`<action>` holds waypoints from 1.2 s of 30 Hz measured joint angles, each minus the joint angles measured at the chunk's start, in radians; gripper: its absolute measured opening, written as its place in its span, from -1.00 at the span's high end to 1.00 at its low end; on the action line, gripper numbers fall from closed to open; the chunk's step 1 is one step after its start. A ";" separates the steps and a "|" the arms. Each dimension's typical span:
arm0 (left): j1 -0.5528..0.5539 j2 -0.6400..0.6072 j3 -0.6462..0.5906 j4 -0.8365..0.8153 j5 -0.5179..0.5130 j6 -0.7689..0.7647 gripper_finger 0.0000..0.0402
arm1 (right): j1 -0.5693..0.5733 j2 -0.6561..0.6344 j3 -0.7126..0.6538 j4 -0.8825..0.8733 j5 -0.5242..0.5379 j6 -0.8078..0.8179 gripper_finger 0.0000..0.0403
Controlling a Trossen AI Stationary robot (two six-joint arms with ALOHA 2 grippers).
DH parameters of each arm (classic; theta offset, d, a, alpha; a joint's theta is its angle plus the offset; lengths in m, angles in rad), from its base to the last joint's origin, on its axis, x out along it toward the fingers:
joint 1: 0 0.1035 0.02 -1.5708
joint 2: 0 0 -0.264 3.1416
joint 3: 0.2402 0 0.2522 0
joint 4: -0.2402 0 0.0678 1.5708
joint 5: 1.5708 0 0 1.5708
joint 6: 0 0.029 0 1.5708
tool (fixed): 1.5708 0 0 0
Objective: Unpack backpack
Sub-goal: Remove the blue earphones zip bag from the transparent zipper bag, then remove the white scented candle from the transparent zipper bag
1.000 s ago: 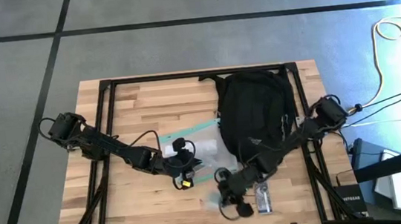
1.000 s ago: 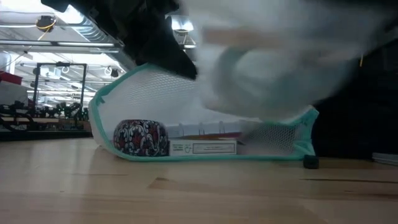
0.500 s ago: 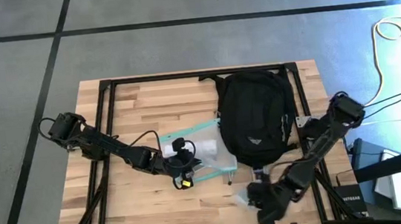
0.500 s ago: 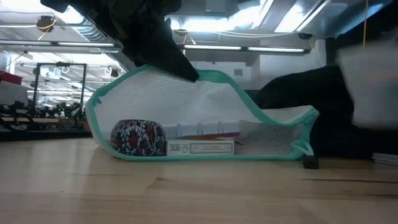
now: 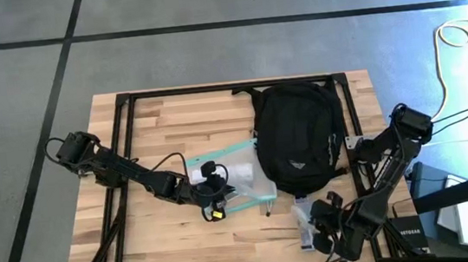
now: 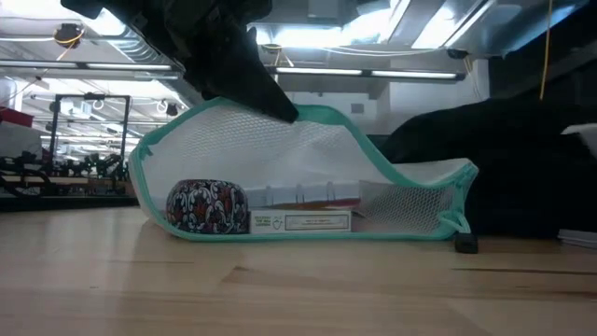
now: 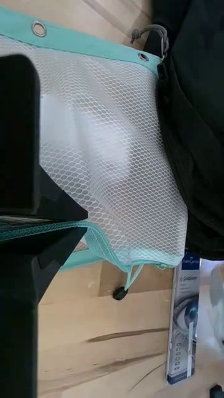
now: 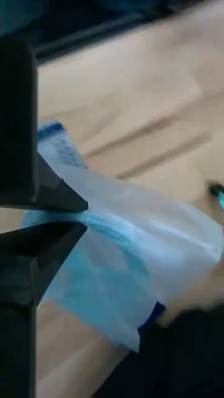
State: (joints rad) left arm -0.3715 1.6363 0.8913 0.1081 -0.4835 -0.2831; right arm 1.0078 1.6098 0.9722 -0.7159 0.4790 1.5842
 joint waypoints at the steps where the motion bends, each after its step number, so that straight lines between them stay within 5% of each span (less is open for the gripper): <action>1: 0.000 0.000 0.000 0.000 0.000 0.001 1.00 | 0.000 0.000 -0.001 -0.001 0.000 0.015 0.84; 9: 0.000 0.000 0.000 0.001 0.000 -0.003 1.00 | 0.000 0.001 0.000 -0.018 -0.007 0.050 0.27; 17: 0.001 0.000 0.000 0.006 0.000 -0.004 1.00 | -0.098 0.001 0.071 0.073 0.224 -0.189 -0.19; 29: 0.005 0.000 0.000 0.006 -0.029 0.008 1.00 | -0.461 0.225 0.077 0.913 0.065 -1.286 -0.56; 36: 0.012 0.000 0.000 -0.001 -0.038 -0.002 1.00 | -0.570 0.387 0.076 1.122 -0.178 -1.344 -0.57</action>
State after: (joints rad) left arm -0.3591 1.6367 0.8909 0.1070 -0.5217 -0.2856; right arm 0.4374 1.9971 1.0485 0.4065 0.3007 0.2404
